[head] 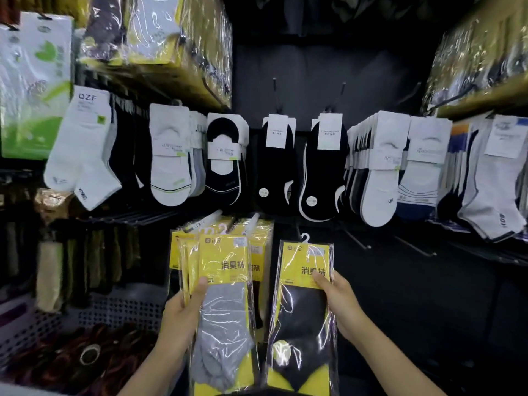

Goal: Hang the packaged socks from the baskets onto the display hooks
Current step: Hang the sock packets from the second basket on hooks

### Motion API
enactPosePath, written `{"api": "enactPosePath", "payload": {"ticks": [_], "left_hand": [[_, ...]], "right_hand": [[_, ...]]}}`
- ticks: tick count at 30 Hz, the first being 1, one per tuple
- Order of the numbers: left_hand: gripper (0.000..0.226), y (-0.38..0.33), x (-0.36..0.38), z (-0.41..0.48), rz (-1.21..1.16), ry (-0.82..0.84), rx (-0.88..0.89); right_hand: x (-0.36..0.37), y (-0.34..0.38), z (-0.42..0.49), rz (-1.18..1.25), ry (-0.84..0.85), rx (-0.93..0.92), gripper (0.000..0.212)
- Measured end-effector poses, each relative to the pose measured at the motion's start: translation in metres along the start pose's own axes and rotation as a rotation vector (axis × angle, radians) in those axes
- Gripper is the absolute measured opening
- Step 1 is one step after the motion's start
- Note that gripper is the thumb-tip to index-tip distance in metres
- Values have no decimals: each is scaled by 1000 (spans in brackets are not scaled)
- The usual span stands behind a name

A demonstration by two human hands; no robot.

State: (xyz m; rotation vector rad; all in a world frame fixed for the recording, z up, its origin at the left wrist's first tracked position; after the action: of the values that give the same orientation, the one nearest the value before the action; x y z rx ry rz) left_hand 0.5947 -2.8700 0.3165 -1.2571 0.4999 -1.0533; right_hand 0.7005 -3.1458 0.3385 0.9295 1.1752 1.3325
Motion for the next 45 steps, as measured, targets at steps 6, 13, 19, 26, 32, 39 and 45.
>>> {"api": "enactPosePath", "payload": {"ticks": [6, 13, 19, 26, 32, 39, 45], "left_hand": [[52, -7, -15, 7, 34, -44, 19], [72, -12, -7, 2, 7, 14, -6], [49, -15, 8, -14, -17, 15, -16], [41, -13, 49, -41, -96, 156, -59], [31, -5, 79, -62, -164, 192, -148], [44, 5, 64, -53, -46, 107, -198], [31, -9, 40, -30, 84, 43, -57]], "right_hand": [[5, 0, 20, -16, 21, -13, 15], [-6, -32, 33, -6, -178, 247, 40], [-27, -52, 11, 34, -360, 339, 12], [8, -5, -40, 36, -19, 116, 19], [26, 26, -67, -3, 40, -19, 31], [12, 11, -65, 71, 14, 89, 21], [-6, 12, -42, 123, -147, 68, 15]]}}
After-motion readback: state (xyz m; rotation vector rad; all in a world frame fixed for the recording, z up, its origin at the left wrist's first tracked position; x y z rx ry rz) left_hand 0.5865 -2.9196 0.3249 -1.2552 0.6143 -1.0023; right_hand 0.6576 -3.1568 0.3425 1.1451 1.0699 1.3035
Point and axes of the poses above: each hand's wrist, its own z-axis towards the middle knuckle, its own x-axis out of the palm, y = z × x, the point moved 6 cm from there along z, towards the middle knuckle, and after that the axes turned 8 degrees about -z, right-handed, at the moved point
